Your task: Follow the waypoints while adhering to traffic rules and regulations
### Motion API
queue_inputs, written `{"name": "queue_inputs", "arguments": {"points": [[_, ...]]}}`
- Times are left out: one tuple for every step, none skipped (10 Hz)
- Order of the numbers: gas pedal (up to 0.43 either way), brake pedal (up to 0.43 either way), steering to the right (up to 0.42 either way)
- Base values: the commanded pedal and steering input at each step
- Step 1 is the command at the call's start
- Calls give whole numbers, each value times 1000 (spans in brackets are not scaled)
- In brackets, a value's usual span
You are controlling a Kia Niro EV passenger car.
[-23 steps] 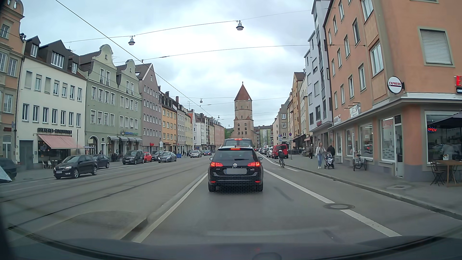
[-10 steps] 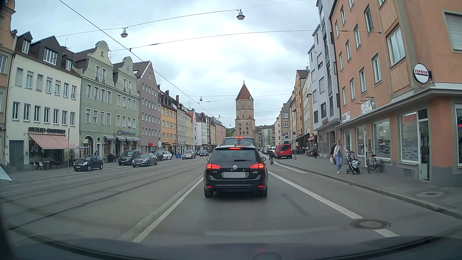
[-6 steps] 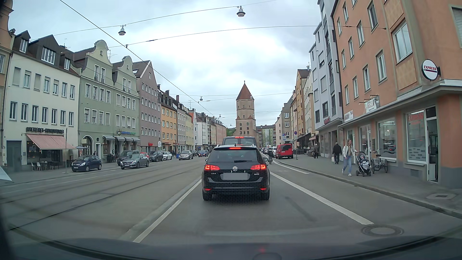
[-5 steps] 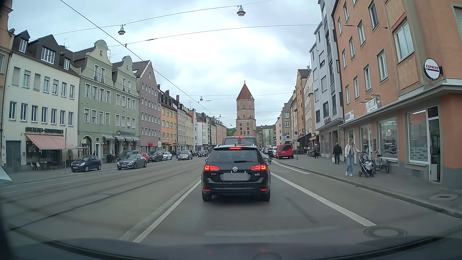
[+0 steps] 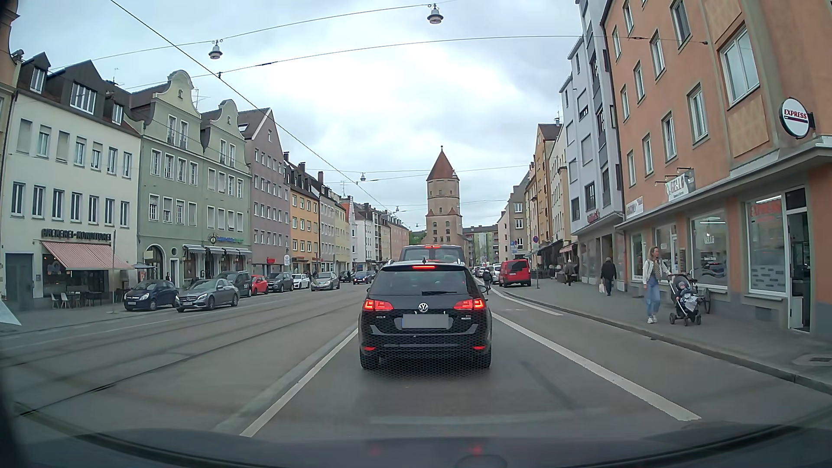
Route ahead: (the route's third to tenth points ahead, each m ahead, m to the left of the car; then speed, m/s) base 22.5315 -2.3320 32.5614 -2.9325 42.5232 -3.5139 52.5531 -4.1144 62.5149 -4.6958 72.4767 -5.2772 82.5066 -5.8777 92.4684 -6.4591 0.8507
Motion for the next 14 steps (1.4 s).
{"name": "queue_inputs", "arguments": {"points": [[0,152,-19],[0,140,-19],[0,128,-19],[0,122,-20],[0,128,-19],[0,128,-19],[0,134,-19],[0,134,-20],[0,134,-20],[0,128,-19],[0,85,-19],[0,73,-19],[0,73,-19],[0,73,-20]]}}
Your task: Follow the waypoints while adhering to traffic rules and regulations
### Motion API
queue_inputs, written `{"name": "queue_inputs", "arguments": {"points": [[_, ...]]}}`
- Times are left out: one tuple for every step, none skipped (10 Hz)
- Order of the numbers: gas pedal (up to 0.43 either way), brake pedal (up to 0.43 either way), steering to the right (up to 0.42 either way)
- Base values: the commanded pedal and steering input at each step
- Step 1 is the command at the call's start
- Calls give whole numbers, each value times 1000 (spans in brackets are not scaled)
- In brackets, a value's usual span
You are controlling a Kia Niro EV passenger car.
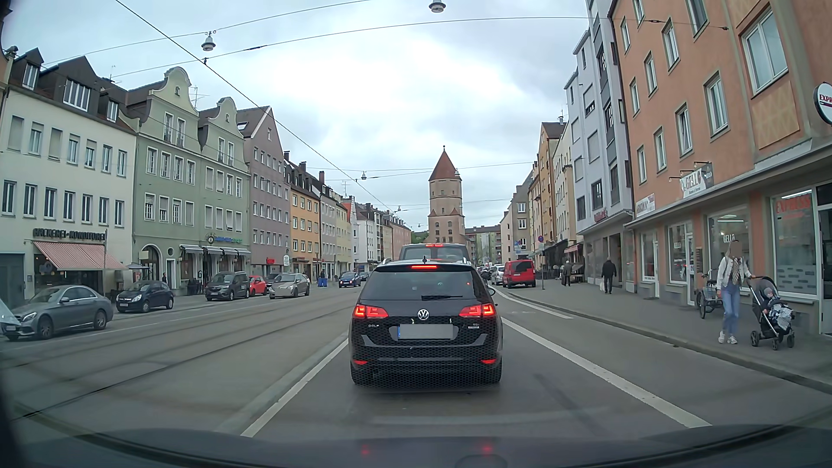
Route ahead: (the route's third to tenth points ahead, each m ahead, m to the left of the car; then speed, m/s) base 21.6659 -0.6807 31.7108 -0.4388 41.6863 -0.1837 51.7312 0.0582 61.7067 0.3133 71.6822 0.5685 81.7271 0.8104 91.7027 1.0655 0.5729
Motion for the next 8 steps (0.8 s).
{"name": "queue_inputs", "arguments": {"points": [[0,79,-19],[0,79,-19],[0,79,-20],[0,79,-19],[0,79,-19],[0,85,-19],[0,85,-19],[0,85,-20]]}}
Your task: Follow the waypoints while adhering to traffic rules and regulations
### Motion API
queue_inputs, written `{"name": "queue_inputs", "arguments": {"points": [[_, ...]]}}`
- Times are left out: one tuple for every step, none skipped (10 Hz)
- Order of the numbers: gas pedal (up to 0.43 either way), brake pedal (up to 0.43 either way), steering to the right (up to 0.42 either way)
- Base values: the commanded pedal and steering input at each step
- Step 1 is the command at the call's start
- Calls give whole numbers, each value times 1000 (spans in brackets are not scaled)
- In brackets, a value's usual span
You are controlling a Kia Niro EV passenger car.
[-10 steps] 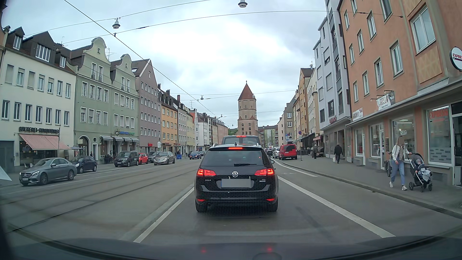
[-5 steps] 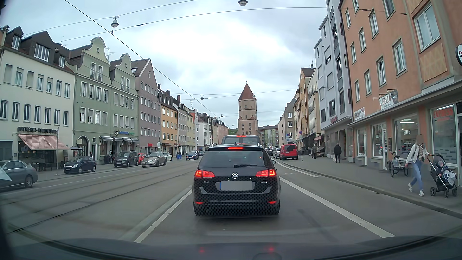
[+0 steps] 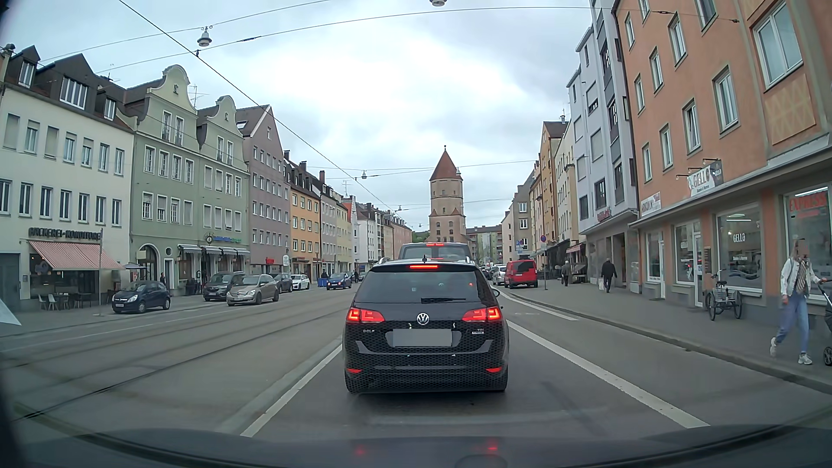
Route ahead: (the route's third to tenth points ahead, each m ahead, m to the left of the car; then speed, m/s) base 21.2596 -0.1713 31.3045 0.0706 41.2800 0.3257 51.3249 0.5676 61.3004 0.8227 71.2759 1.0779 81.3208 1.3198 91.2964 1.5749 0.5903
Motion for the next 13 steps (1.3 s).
{"name": "queue_inputs", "arguments": {"points": [[0,104,-19],[0,122,-19],[0,134,-19],[0,134,-19],[0,134,-19],[0,134,-19],[0,134,-20],[0,134,-19],[0,134,-19],[0,134,-20],[0,134,-19],[0,134,-20],[0,134,-20]]}}
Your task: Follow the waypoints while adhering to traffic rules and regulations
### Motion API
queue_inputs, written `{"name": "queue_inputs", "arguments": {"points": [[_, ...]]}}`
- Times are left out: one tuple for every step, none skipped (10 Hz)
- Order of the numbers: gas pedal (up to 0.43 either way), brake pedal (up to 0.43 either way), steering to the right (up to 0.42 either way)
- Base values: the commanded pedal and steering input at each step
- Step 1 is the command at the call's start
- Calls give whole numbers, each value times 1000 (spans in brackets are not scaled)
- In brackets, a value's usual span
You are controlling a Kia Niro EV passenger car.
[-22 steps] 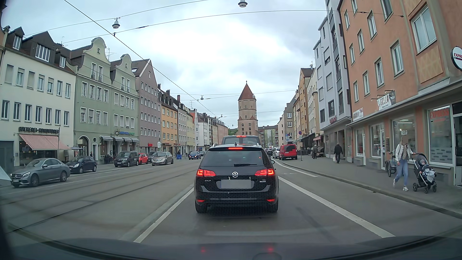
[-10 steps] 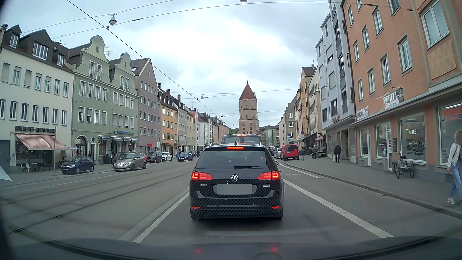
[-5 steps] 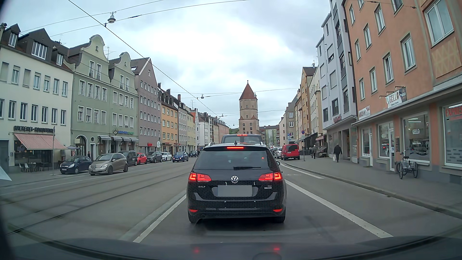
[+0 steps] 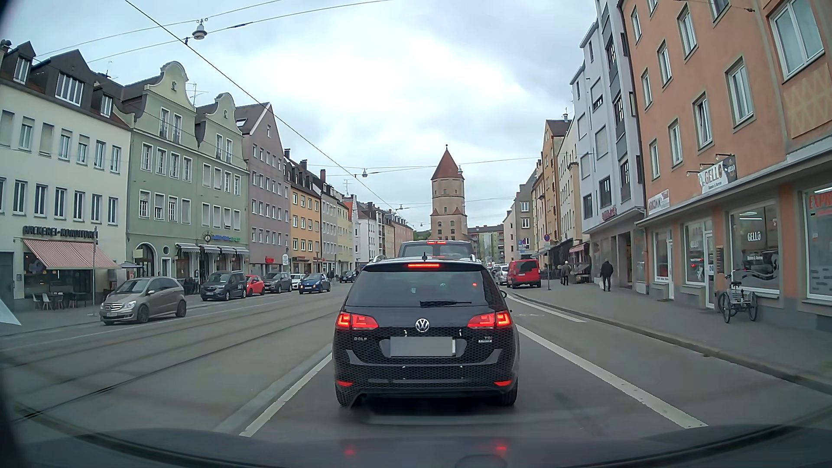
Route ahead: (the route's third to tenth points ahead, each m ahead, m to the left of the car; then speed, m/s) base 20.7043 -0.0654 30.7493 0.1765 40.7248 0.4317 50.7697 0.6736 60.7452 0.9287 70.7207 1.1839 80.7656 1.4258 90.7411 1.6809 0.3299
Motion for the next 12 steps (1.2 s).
{"name": "queue_inputs", "arguments": {"points": [[0,134,-19],[0,134,-20],[0,134,-19],[0,134,-19],[0,134,-20],[0,134,-20],[0,134,-19],[0,134,-19],[0,134,-19],[0,140,-19],[0,140,-19],[0,140,-20]]}}
